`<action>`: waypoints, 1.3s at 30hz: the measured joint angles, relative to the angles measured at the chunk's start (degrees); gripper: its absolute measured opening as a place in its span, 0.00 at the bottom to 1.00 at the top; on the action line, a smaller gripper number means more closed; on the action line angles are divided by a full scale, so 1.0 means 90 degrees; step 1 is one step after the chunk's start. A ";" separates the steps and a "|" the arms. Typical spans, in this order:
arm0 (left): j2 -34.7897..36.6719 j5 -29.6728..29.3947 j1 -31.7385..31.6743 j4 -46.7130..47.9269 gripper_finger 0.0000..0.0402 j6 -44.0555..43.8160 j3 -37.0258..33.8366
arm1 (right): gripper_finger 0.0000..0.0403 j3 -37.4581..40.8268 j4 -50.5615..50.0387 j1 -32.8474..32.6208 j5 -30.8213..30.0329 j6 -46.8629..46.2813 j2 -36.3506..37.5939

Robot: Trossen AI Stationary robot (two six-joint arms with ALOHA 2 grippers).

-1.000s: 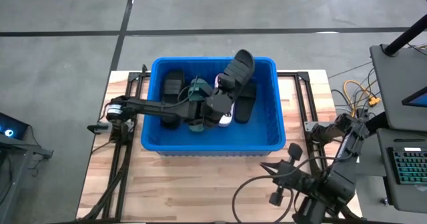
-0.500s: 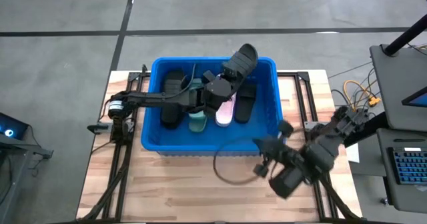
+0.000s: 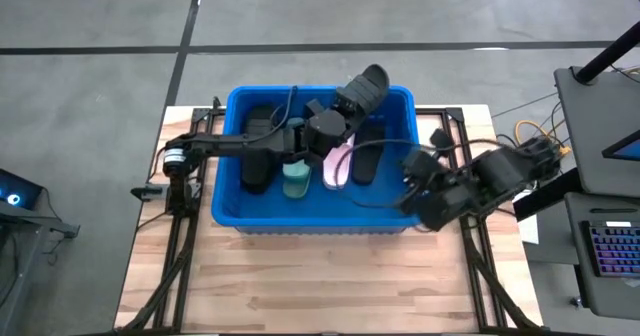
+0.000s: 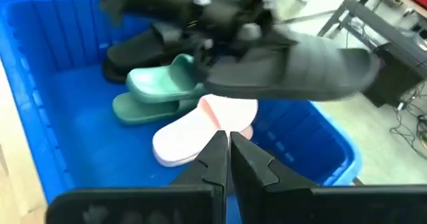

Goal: Pick and place slides into bin
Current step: Put the black slipper on the black slipper

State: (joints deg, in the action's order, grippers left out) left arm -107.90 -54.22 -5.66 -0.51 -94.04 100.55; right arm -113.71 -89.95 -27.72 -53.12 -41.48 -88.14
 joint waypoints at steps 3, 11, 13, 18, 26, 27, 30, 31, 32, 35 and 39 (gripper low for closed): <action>0.0000 -0.0728 0.0187 0.0000 0.00 0.0002 -0.0002 | 0.02 0.0161 -0.0002 0.0002 -0.0083 0.0096 0.0428; -0.0165 -0.3200 0.0934 -0.0240 0.00 0.0165 0.0220 | 0.02 0.1698 -0.0016 0.0004 0.0544 0.0836 0.1919; -0.0415 -0.3455 0.1061 -0.0569 0.00 0.0492 0.0569 | 0.02 0.2044 -0.0027 0.0002 0.0701 0.1085 0.2257; -0.1876 -0.3713 0.1120 -0.2227 0.00 0.2568 0.2581 | 0.02 0.2514 -0.0007 0.0002 0.1226 0.1600 0.2864; -0.2561 -0.3985 0.1137 -0.4206 0.00 0.4377 0.2835 | 0.02 0.2482 0.0000 0.0001 0.1141 0.1900 0.3089; -0.2554 -0.3986 0.1137 -0.4206 0.00 0.4363 0.2772 | 0.02 0.2481 0.0000 0.0002 0.1113 0.1924 0.3074; -0.2569 -0.3985 0.1137 -0.4245 0.00 0.4319 0.2736 | 0.02 0.2481 -0.0010 0.0004 0.1162 0.2185 0.2914; -0.2569 -0.3983 0.1137 -0.4250 0.00 0.4185 0.2737 | 0.02 0.2484 -0.0007 0.0002 0.1168 0.2244 0.2844; -0.2569 -0.3987 0.1137 -0.4237 0.00 0.4025 0.2745 | 0.02 0.2487 -0.0007 0.0002 0.1177 0.2286 0.2737; -0.2569 -0.3989 0.1147 -0.4180 0.00 0.3999 0.2745 | 0.02 0.2496 0.0002 0.0000 0.1250 0.2424 0.2497; -0.2569 -0.3987 0.1176 -0.4000 0.00 0.3786 0.2641 | 0.02 0.2496 -0.0002 -0.0001 0.1243 0.2569 0.2400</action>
State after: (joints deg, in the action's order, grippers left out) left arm -131.02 -90.11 4.93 -36.51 -59.97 124.32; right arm -91.24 -89.97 -27.73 -41.93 -18.36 -66.54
